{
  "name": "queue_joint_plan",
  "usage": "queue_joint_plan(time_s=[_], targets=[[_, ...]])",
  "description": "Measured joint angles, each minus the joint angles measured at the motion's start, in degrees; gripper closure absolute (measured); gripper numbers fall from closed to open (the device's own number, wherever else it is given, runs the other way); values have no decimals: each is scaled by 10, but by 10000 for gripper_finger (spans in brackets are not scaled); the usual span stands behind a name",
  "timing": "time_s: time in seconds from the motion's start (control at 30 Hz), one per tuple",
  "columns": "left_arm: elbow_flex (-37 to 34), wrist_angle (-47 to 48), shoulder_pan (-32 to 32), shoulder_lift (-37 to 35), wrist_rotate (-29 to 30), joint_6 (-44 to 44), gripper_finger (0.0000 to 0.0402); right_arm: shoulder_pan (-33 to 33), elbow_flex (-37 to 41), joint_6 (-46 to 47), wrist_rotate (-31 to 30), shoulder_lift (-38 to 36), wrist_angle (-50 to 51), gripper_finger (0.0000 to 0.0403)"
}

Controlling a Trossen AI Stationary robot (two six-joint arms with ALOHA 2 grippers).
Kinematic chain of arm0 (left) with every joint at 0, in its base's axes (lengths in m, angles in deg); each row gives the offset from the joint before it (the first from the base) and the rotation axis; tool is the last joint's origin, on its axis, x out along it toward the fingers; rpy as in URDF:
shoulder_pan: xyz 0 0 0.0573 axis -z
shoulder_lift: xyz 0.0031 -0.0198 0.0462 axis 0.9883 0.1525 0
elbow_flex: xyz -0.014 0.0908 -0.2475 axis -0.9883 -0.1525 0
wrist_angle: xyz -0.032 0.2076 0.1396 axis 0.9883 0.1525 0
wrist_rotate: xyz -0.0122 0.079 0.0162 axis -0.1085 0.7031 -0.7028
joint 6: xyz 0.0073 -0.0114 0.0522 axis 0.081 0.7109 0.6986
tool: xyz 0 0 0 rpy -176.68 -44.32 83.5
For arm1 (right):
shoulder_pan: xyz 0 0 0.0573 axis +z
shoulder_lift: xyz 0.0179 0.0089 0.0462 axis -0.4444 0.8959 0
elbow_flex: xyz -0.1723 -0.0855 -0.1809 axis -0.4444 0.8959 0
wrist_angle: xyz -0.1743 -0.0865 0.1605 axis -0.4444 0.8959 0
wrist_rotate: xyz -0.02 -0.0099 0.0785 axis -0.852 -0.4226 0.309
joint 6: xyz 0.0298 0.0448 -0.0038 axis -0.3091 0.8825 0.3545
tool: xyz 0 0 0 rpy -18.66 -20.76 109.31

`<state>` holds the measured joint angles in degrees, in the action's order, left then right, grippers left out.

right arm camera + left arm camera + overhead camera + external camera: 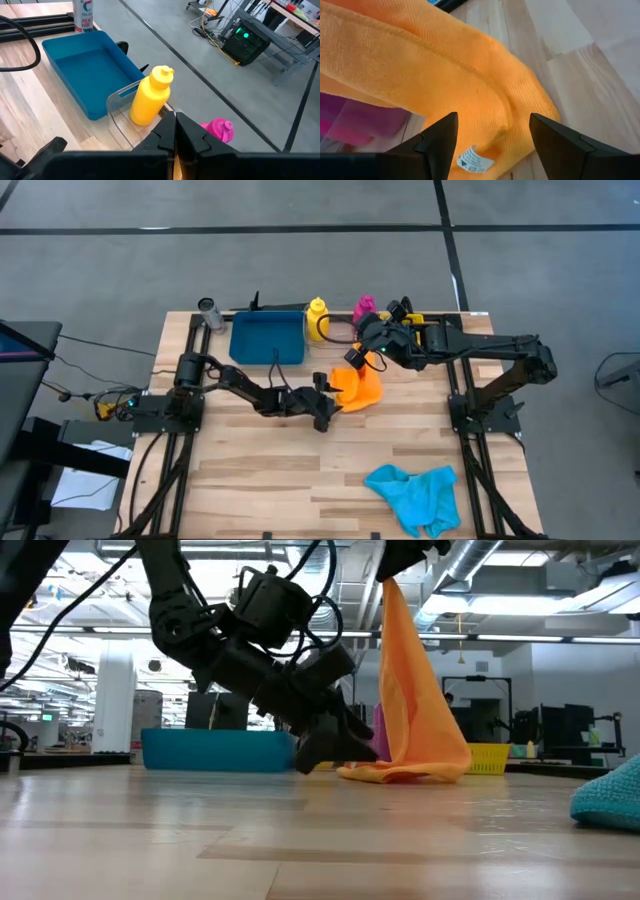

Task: Pick & Place Sports Items
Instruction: Fold the orange towel

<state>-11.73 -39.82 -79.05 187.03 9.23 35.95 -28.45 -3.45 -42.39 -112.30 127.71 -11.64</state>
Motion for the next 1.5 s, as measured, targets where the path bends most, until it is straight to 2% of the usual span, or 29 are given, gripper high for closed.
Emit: queue_joint_plan(time_s=[0.37,0.6,0.87,1.5], targets=[[0,29,0,0,0,0,185,0,0,0,1,0,4,403],[0,29,-6,0,0,-3,225,0,0,0,1,0,4,403],[0,28,-7,0,-35,-17,276,0,0,0,1,0,4,403],[0,33,-10,0,-35,-19,371,0,0,0,4,0,4,403]])
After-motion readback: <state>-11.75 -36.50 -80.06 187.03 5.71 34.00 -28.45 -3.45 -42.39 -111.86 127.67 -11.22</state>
